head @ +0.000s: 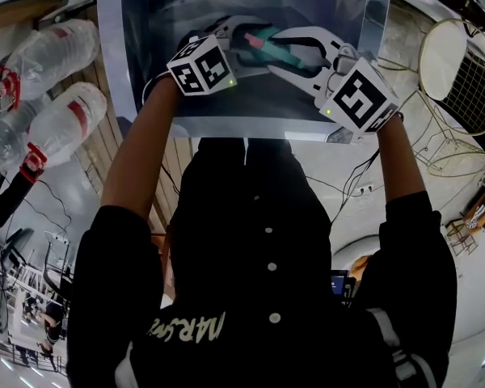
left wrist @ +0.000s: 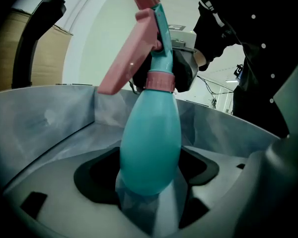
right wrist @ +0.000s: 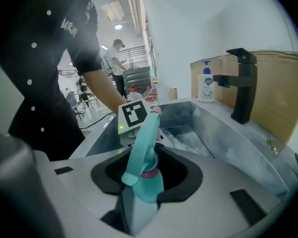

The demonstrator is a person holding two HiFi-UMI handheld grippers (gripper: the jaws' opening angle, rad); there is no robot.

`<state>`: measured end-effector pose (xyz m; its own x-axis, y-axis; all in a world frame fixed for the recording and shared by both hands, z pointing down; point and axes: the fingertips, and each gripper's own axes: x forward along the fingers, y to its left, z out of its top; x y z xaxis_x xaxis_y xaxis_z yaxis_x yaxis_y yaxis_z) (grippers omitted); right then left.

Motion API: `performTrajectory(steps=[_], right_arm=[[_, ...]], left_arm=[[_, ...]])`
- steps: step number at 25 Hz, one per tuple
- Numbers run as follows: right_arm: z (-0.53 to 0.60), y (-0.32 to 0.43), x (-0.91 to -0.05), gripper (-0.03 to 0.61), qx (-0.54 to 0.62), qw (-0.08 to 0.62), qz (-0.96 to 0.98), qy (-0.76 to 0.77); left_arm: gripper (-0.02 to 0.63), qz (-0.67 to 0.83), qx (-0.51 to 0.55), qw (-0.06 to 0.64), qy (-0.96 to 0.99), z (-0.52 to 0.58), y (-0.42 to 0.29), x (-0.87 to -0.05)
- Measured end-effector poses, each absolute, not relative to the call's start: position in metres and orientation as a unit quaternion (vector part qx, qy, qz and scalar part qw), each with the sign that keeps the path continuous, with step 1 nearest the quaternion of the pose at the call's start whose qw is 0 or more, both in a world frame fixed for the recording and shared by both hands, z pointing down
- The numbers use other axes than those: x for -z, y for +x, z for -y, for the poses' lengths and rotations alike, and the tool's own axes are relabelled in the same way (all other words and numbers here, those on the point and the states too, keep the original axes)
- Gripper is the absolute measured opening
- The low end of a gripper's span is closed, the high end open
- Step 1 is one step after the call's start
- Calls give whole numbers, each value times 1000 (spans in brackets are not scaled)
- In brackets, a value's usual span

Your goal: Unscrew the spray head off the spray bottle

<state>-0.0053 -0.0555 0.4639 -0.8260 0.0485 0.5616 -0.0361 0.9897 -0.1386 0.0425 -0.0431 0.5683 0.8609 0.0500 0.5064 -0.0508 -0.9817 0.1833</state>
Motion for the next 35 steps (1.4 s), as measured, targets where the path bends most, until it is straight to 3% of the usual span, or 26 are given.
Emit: performTrajectory(steps=[6,10,11,13,17,21,23,31,35], right_arm=[[48,-1,-466,156,-45,243,966,-74],[50,1,-465,161,-55,258,963,-60],[52,3,-466,172,-62,267,961,-46],[55,10,-467,267,-76,285,956,-9],[62,28,-450,274,-91,305,941,111],[70,39,-417,276,-177,183,906,337],[59,46,-417,267,-196,156,871,422],[21,9,-439,267,-225,218,849,425],[37,3,-451,285,-238,213,842,435]], left_arm=[[383,-2,-244,93,965,42,43,-572],[383,1,-242,91,966,43,42,-567],[383,2,-240,91,966,44,42,-566],[383,4,-238,92,967,43,41,-564],[383,5,-234,95,968,43,41,-563],[383,12,-230,93,969,44,41,-562],[383,18,-229,95,969,44,41,-562],[383,24,-226,95,969,44,42,-563],[383,33,-225,98,969,45,41,-562]])
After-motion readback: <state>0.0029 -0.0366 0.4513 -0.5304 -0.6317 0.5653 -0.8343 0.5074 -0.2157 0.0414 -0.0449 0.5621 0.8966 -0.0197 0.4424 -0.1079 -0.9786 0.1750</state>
